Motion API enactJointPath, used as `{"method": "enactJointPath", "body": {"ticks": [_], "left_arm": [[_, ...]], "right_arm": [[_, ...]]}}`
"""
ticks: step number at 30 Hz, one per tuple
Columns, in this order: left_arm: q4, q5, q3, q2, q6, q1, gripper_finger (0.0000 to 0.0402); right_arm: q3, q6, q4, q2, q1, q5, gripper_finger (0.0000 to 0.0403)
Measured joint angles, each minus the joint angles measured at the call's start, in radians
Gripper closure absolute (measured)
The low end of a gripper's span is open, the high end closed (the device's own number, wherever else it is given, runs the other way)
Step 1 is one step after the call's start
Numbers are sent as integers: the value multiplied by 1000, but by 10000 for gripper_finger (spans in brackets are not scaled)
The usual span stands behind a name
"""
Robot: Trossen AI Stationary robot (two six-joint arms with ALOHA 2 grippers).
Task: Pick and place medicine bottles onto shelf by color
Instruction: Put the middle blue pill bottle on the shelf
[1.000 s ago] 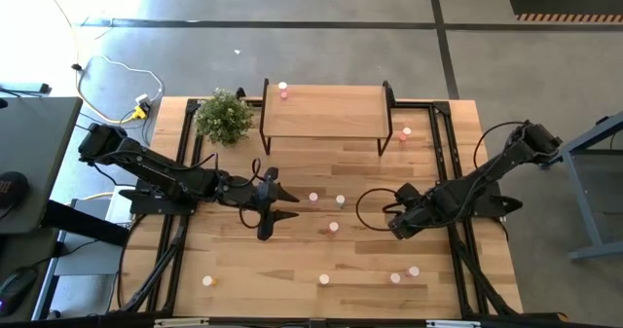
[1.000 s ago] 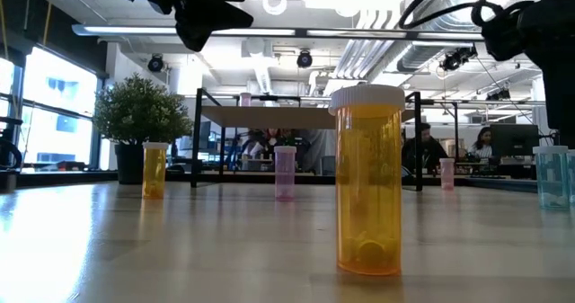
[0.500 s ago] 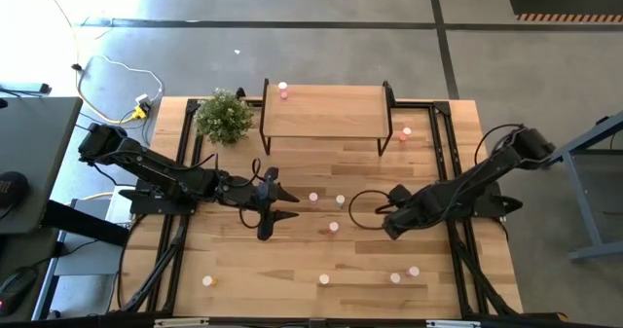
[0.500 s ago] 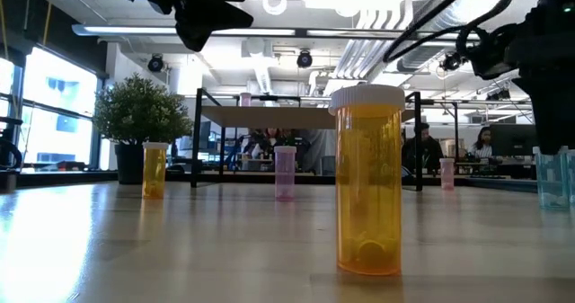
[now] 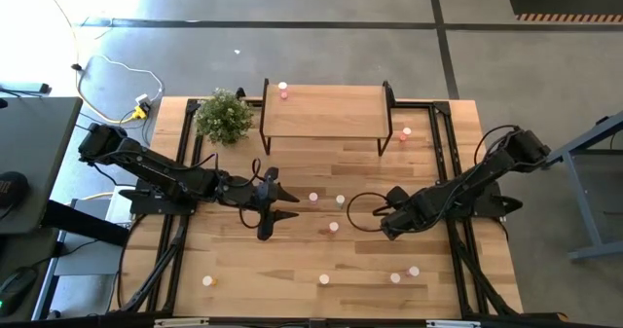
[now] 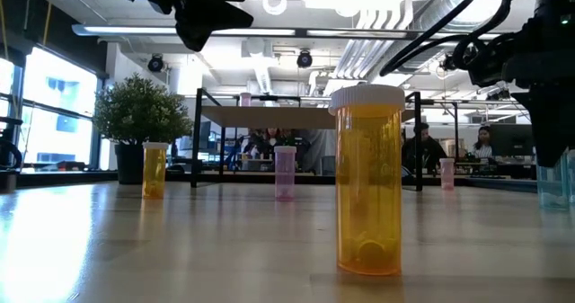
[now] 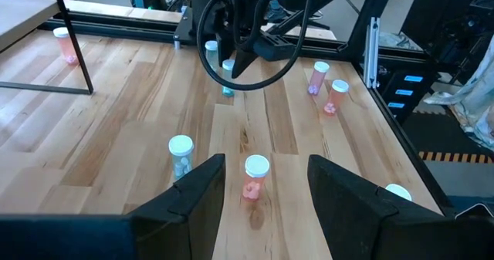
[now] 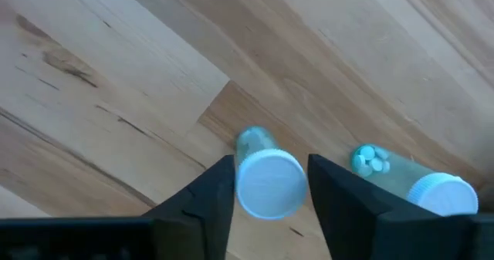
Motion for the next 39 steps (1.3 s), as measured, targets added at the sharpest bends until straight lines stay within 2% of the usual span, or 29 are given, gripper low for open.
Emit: {"method": "enactJointPath", "body": {"ticks": [6, 21, 31, 39], "left_arm": [[0, 0, 0, 0, 0, 0, 227], [0, 0, 0, 0, 0, 3, 227], [-1, 2, 0, -44, 75, 45, 227], [-10, 0, 1, -108, 87, 92, 227]], "right_arm": [[0, 0, 0, 0, 0, 0, 285], [43, -38, 1, -33, -17, -23, 290], [233, -315, -16, -38, -151, 64, 290], [386, -632, -43, -38, -366, 89, 290]]}}
